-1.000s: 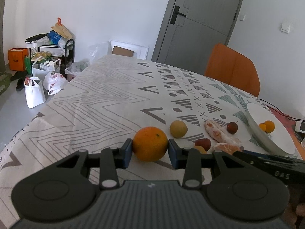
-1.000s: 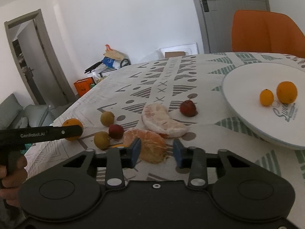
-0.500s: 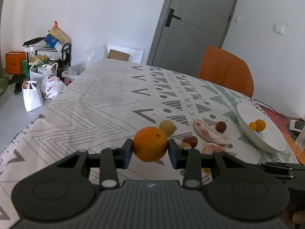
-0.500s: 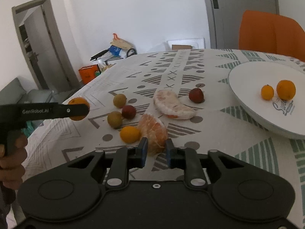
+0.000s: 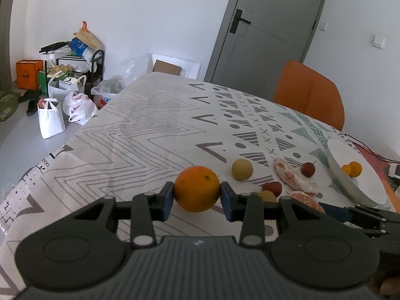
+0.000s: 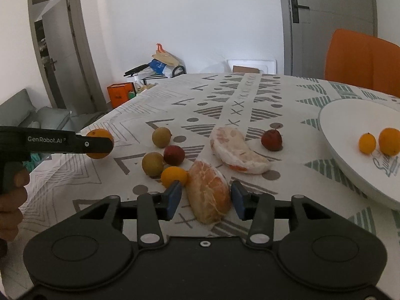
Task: Organize fruits
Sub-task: 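Carry the orange and peeled mandarin to the white plate and release both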
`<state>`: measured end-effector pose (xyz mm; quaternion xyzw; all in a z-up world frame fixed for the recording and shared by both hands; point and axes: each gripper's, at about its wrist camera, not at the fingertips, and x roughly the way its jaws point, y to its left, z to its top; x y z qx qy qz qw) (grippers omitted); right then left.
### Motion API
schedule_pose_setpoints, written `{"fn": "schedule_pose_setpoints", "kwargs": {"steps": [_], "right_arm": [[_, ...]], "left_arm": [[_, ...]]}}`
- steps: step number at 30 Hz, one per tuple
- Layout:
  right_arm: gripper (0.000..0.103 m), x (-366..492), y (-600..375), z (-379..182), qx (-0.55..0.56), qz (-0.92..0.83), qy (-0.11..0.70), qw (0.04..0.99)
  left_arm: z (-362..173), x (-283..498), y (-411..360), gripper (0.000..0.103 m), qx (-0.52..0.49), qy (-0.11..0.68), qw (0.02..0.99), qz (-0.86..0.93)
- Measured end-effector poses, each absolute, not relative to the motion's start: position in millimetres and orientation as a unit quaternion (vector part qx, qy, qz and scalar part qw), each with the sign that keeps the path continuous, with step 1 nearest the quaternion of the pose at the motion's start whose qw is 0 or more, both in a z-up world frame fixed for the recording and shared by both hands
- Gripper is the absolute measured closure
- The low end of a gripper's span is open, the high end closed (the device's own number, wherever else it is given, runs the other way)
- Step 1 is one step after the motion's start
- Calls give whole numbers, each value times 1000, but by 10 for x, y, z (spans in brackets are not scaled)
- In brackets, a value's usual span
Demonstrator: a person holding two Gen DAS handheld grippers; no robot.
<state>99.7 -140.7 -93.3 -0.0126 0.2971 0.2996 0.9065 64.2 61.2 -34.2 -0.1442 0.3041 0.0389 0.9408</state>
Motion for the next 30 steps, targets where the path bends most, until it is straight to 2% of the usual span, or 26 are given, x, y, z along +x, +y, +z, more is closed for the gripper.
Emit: {"fn": "schedule_pose_setpoints", "kwargs": {"steps": [1, 2, 9, 30], "right_arm": [[61, 999, -1403, -933, -14, 298, 296, 907], [70, 1004, -1400, -932, -14, 294, 296, 909], [83, 969, -1565, -881, 18, 294, 299, 907], [85, 893, -2367, -590, 73, 246, 243, 936]], "left_arm": [[-340, 646, 615, 64, -144, 304, 941, 39], [-338, 646, 617, 64, -144, 304, 941, 38], [-247, 645, 514, 64, -133, 297, 945, 26], [25, 797, -108, 64, -86, 273, 958, -27]]}}
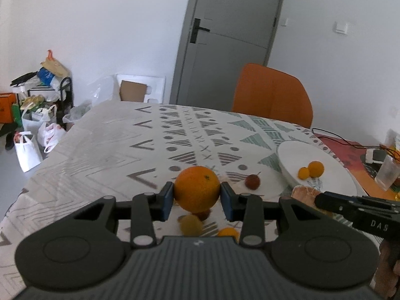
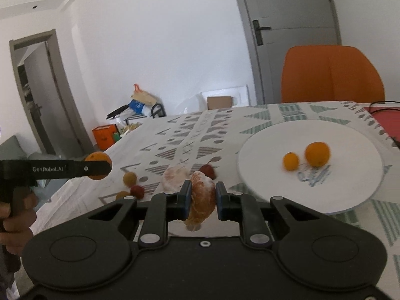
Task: Organize fruits
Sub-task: 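Carry the orange and peeled mandarin to the white plate and release both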
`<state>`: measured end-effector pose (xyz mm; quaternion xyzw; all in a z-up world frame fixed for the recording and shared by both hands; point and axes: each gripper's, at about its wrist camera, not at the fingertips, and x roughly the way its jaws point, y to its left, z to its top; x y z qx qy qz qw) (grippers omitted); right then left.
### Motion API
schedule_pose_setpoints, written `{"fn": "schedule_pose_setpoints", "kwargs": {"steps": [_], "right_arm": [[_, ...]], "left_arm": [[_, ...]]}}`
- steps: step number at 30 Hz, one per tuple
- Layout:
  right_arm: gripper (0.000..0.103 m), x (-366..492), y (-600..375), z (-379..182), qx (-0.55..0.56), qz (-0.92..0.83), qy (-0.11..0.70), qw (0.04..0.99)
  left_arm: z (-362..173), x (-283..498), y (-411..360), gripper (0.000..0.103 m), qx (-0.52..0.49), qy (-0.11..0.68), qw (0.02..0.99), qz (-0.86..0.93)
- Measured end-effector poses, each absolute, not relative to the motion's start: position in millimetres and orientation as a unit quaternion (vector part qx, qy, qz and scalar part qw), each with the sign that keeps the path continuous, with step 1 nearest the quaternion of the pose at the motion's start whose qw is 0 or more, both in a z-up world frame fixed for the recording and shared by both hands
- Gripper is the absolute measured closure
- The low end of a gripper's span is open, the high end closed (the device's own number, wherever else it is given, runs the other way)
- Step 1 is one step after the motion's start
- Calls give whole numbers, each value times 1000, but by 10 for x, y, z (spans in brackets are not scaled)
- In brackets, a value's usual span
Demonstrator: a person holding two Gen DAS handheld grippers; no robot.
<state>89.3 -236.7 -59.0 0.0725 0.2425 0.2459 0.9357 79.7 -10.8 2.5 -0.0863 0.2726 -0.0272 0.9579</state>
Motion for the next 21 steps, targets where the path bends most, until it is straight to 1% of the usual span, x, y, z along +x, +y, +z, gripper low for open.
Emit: {"fn": "schedule_pose_setpoints", "kwargs": {"steps": [21], "right_arm": [[85, 1022, -3173, -617, 116, 153, 219, 957]], "left_arm": [[78, 1153, -790, 64, -49, 272, 957, -90]]}}
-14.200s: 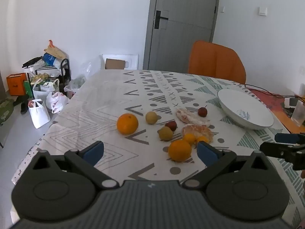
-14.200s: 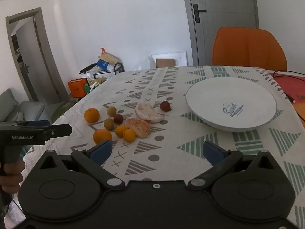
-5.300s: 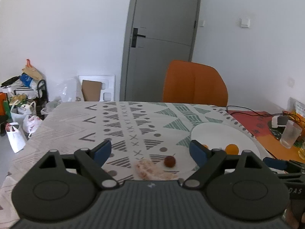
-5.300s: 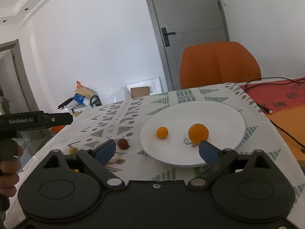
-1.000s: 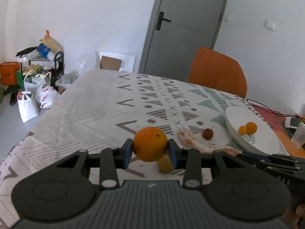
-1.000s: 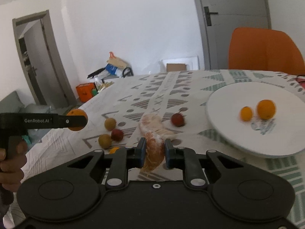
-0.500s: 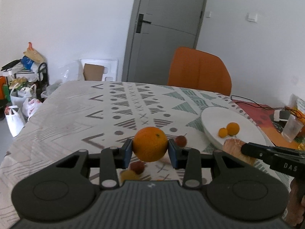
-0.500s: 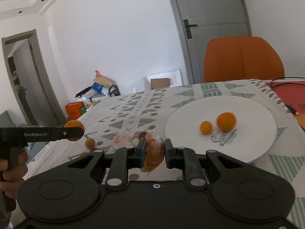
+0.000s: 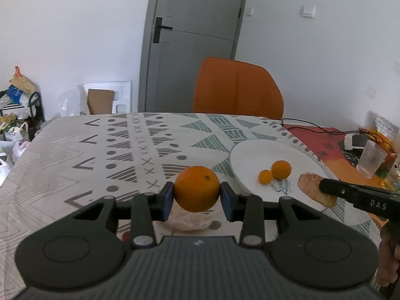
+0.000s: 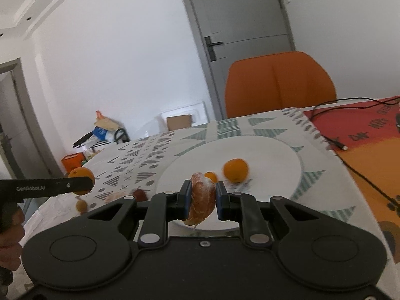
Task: Organize fruits
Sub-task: 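Carry the orange and peeled mandarin to the white plate and release both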
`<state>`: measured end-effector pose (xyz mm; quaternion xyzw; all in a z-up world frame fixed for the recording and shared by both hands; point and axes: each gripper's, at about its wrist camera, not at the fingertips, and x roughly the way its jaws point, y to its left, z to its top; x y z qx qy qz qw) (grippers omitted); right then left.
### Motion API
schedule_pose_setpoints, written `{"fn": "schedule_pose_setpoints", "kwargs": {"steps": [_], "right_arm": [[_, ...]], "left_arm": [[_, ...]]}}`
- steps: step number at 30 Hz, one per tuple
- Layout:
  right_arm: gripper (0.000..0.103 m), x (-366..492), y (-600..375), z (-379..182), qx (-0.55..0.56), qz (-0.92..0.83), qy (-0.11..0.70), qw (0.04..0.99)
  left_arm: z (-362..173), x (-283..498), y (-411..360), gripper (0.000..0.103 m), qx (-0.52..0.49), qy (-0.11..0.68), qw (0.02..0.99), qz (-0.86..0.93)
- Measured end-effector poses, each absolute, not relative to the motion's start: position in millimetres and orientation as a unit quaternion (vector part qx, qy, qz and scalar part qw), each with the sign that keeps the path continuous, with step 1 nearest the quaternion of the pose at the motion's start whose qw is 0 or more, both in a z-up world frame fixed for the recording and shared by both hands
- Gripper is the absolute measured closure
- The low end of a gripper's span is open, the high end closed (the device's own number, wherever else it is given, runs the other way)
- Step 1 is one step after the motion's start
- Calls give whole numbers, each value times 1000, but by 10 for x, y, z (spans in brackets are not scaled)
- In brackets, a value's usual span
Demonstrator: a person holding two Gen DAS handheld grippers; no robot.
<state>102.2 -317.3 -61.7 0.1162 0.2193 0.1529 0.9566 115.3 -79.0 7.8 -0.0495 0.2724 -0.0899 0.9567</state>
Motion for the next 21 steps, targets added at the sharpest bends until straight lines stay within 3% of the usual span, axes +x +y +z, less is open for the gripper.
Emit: {"fn": "schedule_pose_setpoints", "kwargs": {"steps": [14, 16, 18, 21], "right_arm": [[84, 1162, -3486, -722, 148, 104, 218, 959], [76, 1161, -3507, -744, 157, 110, 212, 958], [48, 1141, -3514, -751, 155, 108, 211, 959], [41, 1099, -3528, -745, 138, 97, 206, 964]], "left_arm": [[27, 1423, -1157, 64, -30, 281, 951, -123], [19, 1462, -1204, 64, -27, 283, 950, -127], [16, 1492, -1264, 64, -25, 284, 949, -132], [9, 1531, -1360, 64, -21, 285, 948, -140]]}}
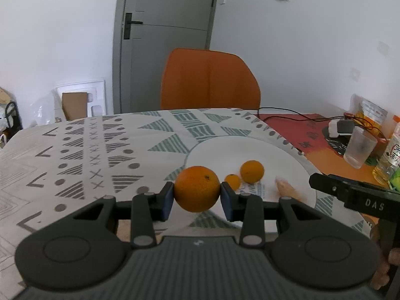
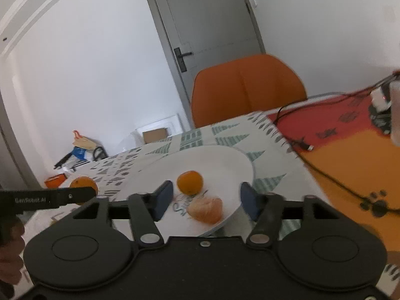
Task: Organize fruits
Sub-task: 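Carry the orange and peeled mandarin to the white plate and release both, then move both grippers back over the remaining fruits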
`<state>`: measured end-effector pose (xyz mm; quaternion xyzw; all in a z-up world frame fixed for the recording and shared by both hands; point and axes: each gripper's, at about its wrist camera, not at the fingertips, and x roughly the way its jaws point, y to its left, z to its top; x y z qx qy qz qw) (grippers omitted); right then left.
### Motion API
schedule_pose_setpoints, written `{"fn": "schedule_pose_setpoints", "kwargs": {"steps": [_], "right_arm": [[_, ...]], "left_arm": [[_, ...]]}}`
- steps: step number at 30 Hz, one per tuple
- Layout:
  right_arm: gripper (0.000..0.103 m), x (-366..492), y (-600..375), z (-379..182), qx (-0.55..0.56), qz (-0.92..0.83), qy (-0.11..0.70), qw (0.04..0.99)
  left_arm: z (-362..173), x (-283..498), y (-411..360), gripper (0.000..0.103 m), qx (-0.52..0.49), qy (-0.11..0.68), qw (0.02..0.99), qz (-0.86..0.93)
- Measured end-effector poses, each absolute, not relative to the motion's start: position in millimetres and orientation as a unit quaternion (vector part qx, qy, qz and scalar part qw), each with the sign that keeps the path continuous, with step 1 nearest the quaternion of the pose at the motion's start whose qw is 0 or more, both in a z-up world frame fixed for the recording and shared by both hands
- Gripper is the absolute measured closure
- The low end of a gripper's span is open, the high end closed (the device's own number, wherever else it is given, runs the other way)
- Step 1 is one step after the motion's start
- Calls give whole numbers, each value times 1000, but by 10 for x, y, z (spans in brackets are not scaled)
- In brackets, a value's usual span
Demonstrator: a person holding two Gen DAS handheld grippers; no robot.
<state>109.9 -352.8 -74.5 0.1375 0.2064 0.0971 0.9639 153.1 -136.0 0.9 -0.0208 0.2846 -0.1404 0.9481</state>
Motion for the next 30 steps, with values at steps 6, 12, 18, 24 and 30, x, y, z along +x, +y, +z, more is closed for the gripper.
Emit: {"fn": "schedule_pose_setpoints", "kwargs": {"steps": [6, 12, 18, 24, 30], "right_arm": [[41, 1067, -3589, -713, 144, 105, 206, 962], [41, 1064, -3546, -734, 146, 113, 216, 959], [41, 1060, -3489, -737, 146, 119, 221, 957], [37, 1060, -3379, -734, 143, 126, 227, 955], [24, 1027, -3278, -682, 139, 138, 224, 955]], "left_arm": [[-1, 1586, -1456, 64, -19, 288, 946, -147], [103, 1540, -1492, 61, -15, 264, 952, -155], [135, 1483, -1386, 48, -19, 263, 954, -140], [154, 1392, -1190, 29, -22, 261, 958, -114], [218, 1276, -961, 17, -27, 243, 966, -88]]}}
